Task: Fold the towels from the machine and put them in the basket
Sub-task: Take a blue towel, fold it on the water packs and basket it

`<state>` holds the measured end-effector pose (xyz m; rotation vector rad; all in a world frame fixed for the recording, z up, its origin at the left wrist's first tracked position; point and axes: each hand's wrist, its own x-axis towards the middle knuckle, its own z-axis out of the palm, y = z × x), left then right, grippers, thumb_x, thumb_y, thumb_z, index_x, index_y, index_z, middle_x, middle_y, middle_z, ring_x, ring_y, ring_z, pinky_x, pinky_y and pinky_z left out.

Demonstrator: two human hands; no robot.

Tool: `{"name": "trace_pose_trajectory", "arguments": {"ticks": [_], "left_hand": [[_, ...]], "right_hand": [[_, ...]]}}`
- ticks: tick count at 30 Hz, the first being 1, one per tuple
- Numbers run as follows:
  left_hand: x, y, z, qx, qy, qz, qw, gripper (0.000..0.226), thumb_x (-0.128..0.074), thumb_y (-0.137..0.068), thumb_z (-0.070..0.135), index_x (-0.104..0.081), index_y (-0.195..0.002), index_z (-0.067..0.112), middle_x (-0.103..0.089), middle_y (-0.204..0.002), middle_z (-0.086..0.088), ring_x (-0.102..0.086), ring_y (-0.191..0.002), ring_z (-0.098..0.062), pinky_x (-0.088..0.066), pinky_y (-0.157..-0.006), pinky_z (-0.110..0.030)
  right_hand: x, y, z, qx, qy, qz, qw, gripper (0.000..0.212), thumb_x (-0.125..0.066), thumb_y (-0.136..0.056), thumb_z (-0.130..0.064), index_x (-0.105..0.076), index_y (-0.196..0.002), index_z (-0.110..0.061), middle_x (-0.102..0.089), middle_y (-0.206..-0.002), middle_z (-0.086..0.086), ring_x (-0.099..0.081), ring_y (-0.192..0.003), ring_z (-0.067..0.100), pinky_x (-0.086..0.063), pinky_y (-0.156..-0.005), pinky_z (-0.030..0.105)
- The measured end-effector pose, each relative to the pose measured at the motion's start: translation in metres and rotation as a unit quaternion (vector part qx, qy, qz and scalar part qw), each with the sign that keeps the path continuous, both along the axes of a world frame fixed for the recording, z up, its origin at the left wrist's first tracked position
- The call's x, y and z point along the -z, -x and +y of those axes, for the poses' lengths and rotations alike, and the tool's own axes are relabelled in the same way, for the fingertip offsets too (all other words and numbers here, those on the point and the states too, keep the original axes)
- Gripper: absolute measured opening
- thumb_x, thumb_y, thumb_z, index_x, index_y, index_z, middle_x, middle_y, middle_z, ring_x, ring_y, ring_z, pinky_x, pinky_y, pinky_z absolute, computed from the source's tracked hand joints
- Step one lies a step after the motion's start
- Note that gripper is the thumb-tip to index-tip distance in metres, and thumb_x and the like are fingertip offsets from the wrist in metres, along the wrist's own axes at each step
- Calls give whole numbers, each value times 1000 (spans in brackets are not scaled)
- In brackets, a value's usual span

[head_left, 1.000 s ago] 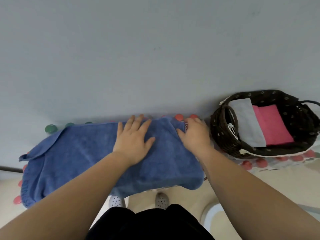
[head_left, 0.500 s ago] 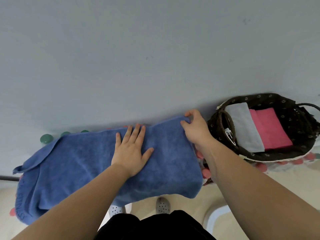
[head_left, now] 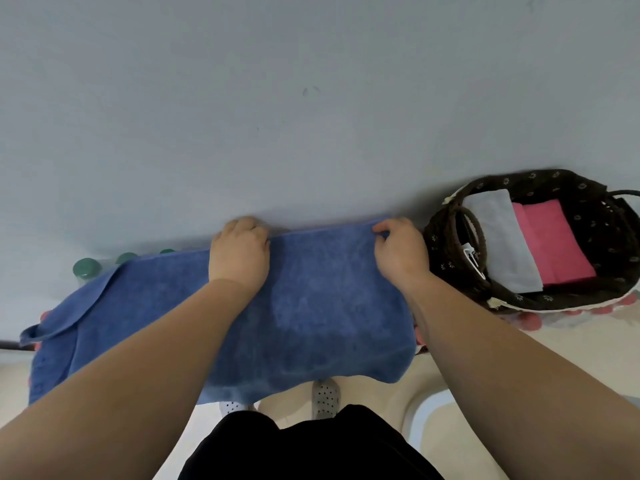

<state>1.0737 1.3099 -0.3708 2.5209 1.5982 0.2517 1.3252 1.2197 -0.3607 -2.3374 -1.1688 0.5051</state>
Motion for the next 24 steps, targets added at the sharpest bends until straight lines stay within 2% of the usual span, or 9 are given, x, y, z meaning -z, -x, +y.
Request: {"name": "trace_pose_trajectory", "arguments": {"ticks": [2,5,7,10,13,18,24], "left_hand": [[-2,-3,8,-3,-7,-3,1000,16,-56,-93,12,-72,-92,7,-68,-96,-14,-62,-88,-39,-48,-67,-42],[-3,-10,15,-4,6,42,999,17,-49,-98,13,-66,-98,11,-70,-97,-11,-64,-82,-37,-40,-59,-37],[-3,-13,11,-10,19,33,999,14,-48,-98,15,-61,-99,11,-69,-97,-13,-64,-81,-38,-39,-59,-38],[-4,-10,-4,-19,20,-35,999,13,-50,-97,19,-56,-102,9,-65,-93,-15,-60,-76,-39,-40,-56,-39],[-9,3,-24,-17,2,-78,997,11,-57,-93,18,-58,-98,9,-62,-91,-13,-59,-75,-38,-46,-56,-42],[-12,59,-59,-77,-35,-75,994,9,-67,-87,12,-63,-94,8,-61,-88,-13,-56,-78,-38,-47,-60,-44],[-21,157,-102,-252,-66,-58,964,21,-73,-82,12,-67,-102,11,-63,-101,-14,-57,-90,-41,-49,-76,-48]], "right_hand": [[1,-2,6,-3,0,1,1000,24,-53,-94,-10,-69,-112,-15,-58,-124,7,-60,-106,26,-42,-89,25],[1,-5,16,-5,9,13,1000,25,-51,-95,-13,-66,-115,-14,-52,-128,5,-58,-106,25,-39,-86,23],[-1,-3,16,-12,30,-14,999,27,-54,-94,-19,-65,-118,-15,-49,-131,6,-53,-113,28,-43,-93,29],[-3,12,-1,-35,55,-105,992,39,-60,-89,-32,-60,-126,-20,-42,-140,10,-40,-127,34,-37,-103,41],[-6,40,-23,-85,11,-150,985,46,-63,-86,-40,-56,-129,-26,-35,-151,11,-32,-136,35,-33,-107,51],[-12,91,-27,-238,-28,-98,966,41,-61,-90,-44,-57,-127,-28,-34,-153,6,-29,-140,29,-26,-112,48],[-24,169,-10,-377,-50,-41,924,35,-61,-91,-39,-61,-124,-30,-41,-148,1,-32,-138,25,-25,-110,42]]}}
